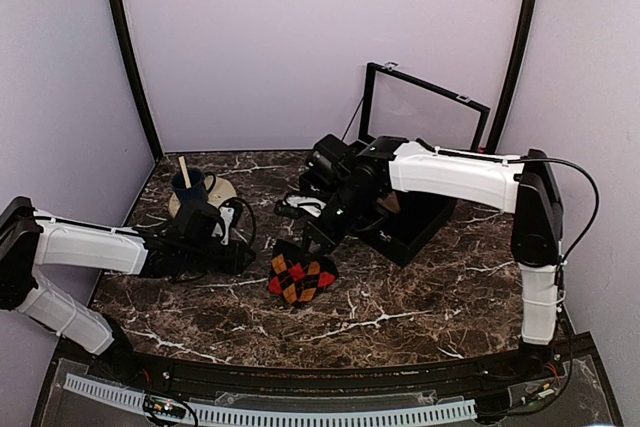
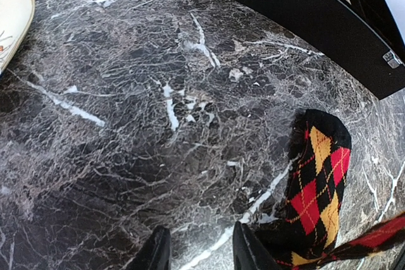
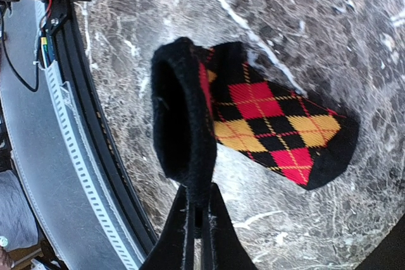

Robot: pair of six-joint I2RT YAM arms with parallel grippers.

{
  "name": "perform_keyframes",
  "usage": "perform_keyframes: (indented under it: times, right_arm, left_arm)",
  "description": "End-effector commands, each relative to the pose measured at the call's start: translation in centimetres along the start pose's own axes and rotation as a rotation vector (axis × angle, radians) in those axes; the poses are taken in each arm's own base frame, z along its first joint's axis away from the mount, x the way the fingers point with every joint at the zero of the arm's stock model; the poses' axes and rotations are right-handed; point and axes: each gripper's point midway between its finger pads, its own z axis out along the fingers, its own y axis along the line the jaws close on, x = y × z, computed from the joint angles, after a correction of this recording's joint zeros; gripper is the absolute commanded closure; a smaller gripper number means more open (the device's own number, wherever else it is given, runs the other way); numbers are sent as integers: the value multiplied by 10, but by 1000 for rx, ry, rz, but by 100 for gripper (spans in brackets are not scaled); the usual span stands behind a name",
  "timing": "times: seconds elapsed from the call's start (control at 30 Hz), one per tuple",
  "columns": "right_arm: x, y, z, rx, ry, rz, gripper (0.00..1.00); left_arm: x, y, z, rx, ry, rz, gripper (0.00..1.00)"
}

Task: Roll the socks
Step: Fold the sock at the corner of the board.

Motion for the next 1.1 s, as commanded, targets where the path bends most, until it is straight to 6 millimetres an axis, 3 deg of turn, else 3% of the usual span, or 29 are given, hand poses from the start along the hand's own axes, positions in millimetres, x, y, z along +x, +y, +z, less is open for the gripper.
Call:
perform_keyframes:
  times: [0.0,0.23,0.77,1.07]
  right_arm:
    - [10,-24,3,9,40,28,99]
    - [28,-50,14,32,65,96,99]
    - [36,-94,24,73,68,177,99]
    - [41,-108,26,94,70,208,99]
  left_arm:
    - [-16,-11,4,43,-26,22,64]
    - [-22,-29,11,131,-24,42,64]
    - [-12,-64,0,347,-7,121,64]
    - [3,-103,-10,485,16,252,64]
